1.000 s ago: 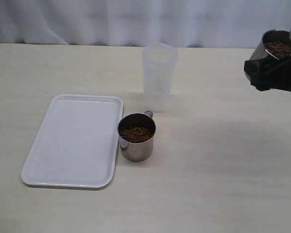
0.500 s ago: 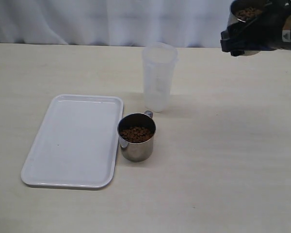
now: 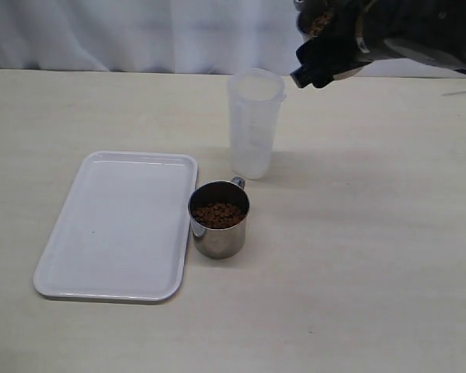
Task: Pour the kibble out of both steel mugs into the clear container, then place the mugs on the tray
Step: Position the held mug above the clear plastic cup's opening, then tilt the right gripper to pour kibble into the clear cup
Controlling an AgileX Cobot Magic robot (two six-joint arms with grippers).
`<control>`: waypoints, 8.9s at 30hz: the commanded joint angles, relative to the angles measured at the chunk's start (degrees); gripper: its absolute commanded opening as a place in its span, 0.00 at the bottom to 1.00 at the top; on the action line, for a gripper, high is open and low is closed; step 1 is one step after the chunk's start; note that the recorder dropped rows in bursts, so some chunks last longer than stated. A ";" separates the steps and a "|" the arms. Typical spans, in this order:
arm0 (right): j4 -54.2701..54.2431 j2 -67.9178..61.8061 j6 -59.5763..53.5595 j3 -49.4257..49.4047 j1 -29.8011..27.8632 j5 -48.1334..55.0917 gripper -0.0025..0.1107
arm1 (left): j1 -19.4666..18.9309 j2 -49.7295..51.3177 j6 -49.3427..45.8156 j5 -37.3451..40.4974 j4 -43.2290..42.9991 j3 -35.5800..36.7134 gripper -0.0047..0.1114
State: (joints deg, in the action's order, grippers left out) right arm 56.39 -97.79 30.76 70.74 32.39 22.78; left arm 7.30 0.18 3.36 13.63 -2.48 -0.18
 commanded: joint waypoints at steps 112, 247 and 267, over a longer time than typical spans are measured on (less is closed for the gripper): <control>42.22 -10.33 -20.92 4.89 5.78 4.57 0.06 | 0.01 -0.18 0.15 -0.59 -0.08 0.18 0.04; 43.55 -10.33 -46.16 5.12 11.69 14.91 0.06 | 0.01 -0.18 0.15 -0.24 -0.08 0.18 0.04; 43.55 -10.33 -49.07 5.24 11.69 16.18 0.06 | 0.01 -0.18 0.15 -0.66 -0.08 0.18 0.04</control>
State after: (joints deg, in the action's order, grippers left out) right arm 99.02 -108.51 -17.30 75.62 44.02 38.01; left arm 7.30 0.18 3.36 13.63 -2.48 -0.18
